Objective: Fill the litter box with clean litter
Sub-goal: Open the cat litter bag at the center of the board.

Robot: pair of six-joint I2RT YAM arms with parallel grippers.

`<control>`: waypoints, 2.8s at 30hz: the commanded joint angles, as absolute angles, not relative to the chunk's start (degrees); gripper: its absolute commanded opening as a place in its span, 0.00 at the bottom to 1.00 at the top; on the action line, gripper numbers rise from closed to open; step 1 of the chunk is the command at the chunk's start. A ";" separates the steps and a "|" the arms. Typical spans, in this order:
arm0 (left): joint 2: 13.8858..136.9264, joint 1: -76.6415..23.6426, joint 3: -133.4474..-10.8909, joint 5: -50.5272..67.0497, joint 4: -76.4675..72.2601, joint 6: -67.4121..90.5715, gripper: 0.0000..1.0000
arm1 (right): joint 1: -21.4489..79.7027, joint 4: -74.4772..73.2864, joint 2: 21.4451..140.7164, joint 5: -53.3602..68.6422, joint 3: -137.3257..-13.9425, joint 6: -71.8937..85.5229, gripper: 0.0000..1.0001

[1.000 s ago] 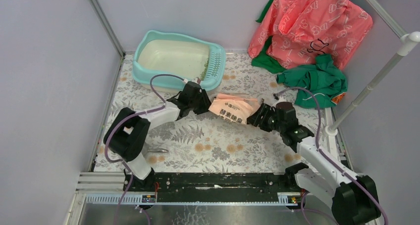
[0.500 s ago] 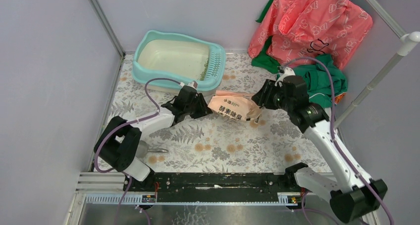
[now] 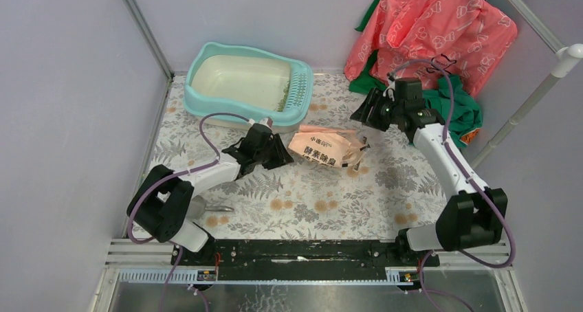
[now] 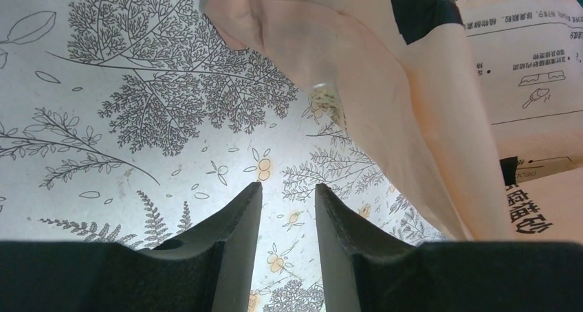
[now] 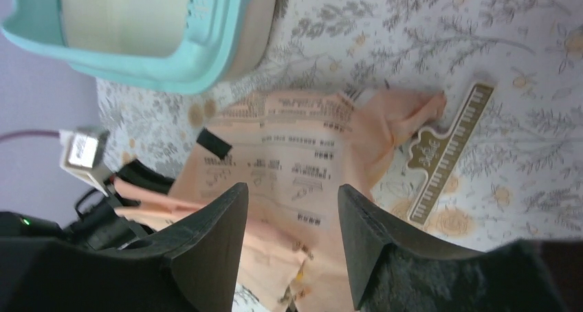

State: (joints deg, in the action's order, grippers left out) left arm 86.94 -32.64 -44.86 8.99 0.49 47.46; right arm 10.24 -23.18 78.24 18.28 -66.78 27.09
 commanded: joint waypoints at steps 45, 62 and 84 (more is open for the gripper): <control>75.66 -42.51 -36.05 0.76 -2.76 57.56 0.42 | 28.89 -29.12 74.22 34.00 -62.76 23.63 0.39; 69.96 -42.49 -36.81 0.66 0.92 57.39 0.42 | 38.83 -32.27 65.60 19.61 -54.64 25.07 0.36; 69.74 -40.07 -55.18 0.45 16.85 48.12 0.89 | 38.78 -30.75 63.99 12.11 -55.20 25.16 0.35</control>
